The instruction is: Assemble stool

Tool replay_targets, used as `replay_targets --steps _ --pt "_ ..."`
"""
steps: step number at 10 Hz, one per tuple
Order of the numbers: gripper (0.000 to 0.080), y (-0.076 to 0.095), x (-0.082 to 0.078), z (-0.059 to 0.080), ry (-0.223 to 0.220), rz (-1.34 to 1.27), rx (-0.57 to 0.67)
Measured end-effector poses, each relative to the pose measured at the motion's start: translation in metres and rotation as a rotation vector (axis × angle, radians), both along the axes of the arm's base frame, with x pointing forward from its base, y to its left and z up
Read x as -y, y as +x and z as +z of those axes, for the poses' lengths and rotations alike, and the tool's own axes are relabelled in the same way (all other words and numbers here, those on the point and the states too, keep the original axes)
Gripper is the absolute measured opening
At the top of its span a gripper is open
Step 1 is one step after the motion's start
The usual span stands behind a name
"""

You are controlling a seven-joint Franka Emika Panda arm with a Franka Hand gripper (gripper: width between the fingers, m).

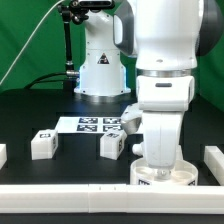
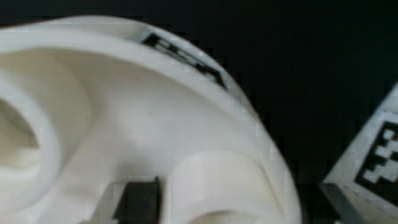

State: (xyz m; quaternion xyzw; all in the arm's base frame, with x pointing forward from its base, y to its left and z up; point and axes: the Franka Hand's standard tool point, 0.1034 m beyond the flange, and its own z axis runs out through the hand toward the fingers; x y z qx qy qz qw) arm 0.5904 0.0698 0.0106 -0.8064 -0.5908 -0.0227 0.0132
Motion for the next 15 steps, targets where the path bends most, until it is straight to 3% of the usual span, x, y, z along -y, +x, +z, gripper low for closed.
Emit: replay_targets --steps 6,10,11,12,15 --pt "0.0320 -0.001 -0.039 0.000 0.011 -0.084 -0.005" --pt "0.0321 0.000 -0.038 0.000 0.010 -0.095 -0.006" --pt "0.0498 0.000 -0.037 0.001 0.010 -0.096 -0.006" --pt "0.0599 -0.002 -0.035 0.007 0.008 -0.097 -0.002" --pt "0.0647 -0.009 -0.034 0.046 0.004 -0.137 0.029"
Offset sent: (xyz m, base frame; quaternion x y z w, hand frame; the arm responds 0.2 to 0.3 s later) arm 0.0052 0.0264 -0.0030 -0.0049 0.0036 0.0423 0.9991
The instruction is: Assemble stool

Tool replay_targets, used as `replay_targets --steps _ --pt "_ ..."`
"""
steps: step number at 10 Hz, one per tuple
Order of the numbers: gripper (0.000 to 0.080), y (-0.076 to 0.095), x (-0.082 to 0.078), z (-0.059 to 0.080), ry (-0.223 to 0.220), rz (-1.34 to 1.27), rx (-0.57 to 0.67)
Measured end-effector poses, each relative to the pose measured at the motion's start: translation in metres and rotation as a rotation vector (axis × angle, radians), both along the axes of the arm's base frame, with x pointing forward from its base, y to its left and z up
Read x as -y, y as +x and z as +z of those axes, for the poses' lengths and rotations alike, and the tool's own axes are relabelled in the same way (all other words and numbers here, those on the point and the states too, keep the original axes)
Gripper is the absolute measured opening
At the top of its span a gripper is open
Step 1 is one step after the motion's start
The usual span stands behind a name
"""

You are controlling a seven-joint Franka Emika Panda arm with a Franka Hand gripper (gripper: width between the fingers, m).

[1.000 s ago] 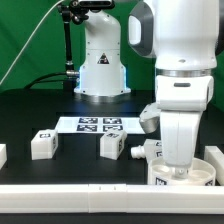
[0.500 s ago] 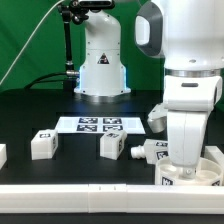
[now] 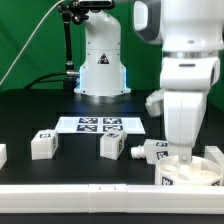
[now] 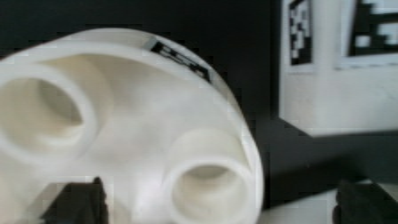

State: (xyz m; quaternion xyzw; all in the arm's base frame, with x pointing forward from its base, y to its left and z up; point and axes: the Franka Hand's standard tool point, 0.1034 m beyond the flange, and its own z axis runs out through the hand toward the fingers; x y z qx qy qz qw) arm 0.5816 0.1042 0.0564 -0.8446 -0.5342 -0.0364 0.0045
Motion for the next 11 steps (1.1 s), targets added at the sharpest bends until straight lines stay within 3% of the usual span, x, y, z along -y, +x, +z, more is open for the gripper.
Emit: replay_targets --steps 2,3,6,9,11 --pt "0.0649 -0.008 0.002 0.023 -0.002 -0.029 0.023" --pt "0.0649 -0.014 0.005 0.025 -0.001 -0.042 0.034" --pt "0.0649 -0.016 0.007 0.021 -0.001 -0.045 0.029" --pt "0.0649 -0.037 0.025 0.002 0.027 -0.092 0.179" --pt "0.0649 -0.036 0.019 0.004 0.021 -0.103 0.144"
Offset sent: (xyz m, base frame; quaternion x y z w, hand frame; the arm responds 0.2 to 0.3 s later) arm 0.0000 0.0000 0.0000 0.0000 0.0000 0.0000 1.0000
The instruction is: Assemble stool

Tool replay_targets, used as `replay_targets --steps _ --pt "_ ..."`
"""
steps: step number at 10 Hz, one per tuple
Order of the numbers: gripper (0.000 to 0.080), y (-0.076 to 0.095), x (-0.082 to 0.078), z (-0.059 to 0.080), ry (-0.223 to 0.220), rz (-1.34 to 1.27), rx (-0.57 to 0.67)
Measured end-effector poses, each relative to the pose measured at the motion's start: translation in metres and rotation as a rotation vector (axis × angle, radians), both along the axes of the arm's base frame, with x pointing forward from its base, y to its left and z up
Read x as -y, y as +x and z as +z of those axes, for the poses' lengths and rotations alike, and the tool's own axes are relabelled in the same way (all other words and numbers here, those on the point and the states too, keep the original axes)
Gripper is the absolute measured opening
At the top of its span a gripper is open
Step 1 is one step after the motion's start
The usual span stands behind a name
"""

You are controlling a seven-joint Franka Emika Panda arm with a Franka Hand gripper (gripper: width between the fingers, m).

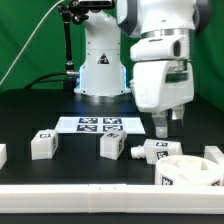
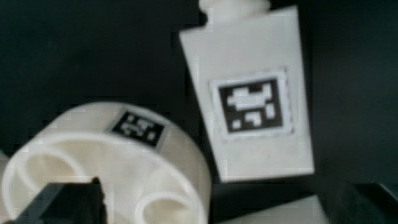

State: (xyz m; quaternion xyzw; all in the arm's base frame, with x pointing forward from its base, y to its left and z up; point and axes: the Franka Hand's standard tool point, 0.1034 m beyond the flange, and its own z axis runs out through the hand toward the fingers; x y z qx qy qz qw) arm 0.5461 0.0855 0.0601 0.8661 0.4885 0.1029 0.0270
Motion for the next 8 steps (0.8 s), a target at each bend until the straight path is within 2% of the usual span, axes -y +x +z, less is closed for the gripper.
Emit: replay_targets --steps 1,3,6,7,8 --pt "0.0649 -0.002 0.000 -0.002 0.001 -0.017 -0.015" --pt "0.0649 -0.007 -0.015 -0.002 -0.023 -0.087 -0.084" --pt "0.0649 -0.009 -0.006 0.005 -0.096 -0.136 -0.118" --pt "0.0649 -0.011 -0.002 0.008 -0.126 -0.163 -0.165" --pt "0.0649 -0.014 -0.009 0.006 -0.167 -0.182 -0.220"
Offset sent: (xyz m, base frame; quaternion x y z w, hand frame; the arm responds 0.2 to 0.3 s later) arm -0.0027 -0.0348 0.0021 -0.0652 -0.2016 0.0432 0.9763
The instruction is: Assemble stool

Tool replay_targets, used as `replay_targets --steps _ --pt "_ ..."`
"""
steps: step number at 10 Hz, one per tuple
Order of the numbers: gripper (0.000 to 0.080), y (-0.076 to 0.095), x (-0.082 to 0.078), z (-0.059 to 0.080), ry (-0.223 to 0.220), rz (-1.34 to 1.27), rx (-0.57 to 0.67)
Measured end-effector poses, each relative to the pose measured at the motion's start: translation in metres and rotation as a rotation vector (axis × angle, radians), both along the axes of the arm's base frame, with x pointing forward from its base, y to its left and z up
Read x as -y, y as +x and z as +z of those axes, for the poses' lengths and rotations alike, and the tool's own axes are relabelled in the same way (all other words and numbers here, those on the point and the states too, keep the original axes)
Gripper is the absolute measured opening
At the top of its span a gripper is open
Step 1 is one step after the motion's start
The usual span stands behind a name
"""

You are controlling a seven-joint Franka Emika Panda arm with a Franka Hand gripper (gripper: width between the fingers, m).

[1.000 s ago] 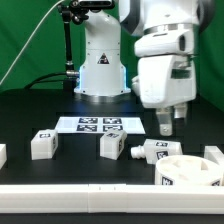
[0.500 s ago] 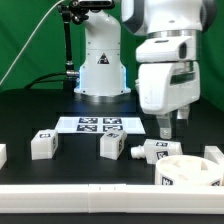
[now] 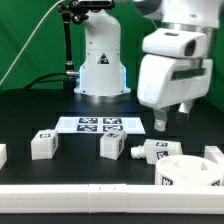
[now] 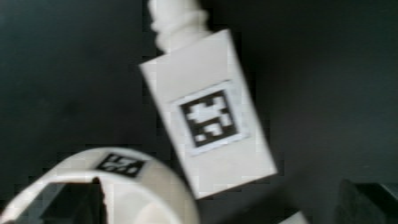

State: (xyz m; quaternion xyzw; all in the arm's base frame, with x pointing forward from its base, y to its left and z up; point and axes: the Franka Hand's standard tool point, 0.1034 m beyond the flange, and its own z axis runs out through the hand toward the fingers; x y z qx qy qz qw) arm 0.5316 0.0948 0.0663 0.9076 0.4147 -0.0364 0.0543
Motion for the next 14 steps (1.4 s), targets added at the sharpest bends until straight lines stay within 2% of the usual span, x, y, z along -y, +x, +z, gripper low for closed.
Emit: replay_targets --steps 2,4,5,7,8,11,12,13,14 --pt "0.0649 -0.004 -0.009 -0.001 -0.052 -0.005 -0.088" --pt "0.0649 -0.009 -0.012 -0.009 -0.142 -0.010 -0.195" --pt "0.0649 -0.006 -0.005 -0.013 -0.184 0.002 -0.241" --pt "0.0649 0.001 0.008 -0.013 -0.236 0.004 -0.286" --pt "0.0649 0.001 0.011 -0.011 -0.291 -0.002 -0.366" --pt "0.0649 -0.008 0.002 -0.018 -0.388 -0.012 -0.504" --pt "0.0649 -0.014 0.003 -0.019 -0.440 -0.018 -0.579" --pt "0.0649 -0.003 0.005 -0.018 -0.479 -0.015 -0.646" --pt "0.0649 0.012 0.003 -0.020 -0.466 -0.020 -0.615"
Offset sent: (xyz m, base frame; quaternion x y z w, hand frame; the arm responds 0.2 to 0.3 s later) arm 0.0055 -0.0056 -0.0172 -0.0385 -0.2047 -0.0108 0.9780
